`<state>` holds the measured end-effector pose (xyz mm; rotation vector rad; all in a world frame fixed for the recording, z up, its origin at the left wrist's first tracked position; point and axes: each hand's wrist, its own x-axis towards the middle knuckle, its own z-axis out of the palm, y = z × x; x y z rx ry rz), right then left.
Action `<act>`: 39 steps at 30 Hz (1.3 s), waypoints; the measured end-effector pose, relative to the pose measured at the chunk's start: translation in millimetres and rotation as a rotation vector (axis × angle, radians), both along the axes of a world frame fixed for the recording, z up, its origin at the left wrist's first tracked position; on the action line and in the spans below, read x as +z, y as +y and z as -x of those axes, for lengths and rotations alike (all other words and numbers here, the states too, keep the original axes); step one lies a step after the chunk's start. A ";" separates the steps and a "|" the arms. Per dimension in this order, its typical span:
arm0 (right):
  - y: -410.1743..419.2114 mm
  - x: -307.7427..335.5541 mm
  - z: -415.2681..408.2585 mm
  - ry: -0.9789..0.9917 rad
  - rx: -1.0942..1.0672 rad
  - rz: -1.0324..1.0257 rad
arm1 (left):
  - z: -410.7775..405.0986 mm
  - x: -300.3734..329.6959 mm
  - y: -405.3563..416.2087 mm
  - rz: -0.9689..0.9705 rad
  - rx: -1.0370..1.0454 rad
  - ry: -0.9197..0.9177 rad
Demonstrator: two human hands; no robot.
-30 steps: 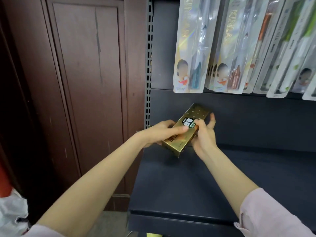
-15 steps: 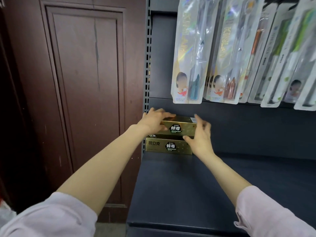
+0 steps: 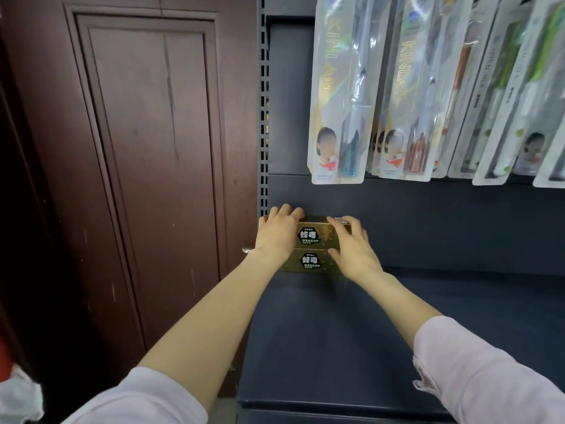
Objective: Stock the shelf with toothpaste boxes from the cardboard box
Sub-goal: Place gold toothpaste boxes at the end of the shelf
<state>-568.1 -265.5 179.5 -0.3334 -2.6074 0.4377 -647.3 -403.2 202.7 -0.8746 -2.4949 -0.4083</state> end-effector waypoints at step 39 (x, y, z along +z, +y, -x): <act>364.2 -175.2 -634.6 -0.539 -0.530 0.288 | -554.9 -202.3 412.3 0.454 -0.488 -0.649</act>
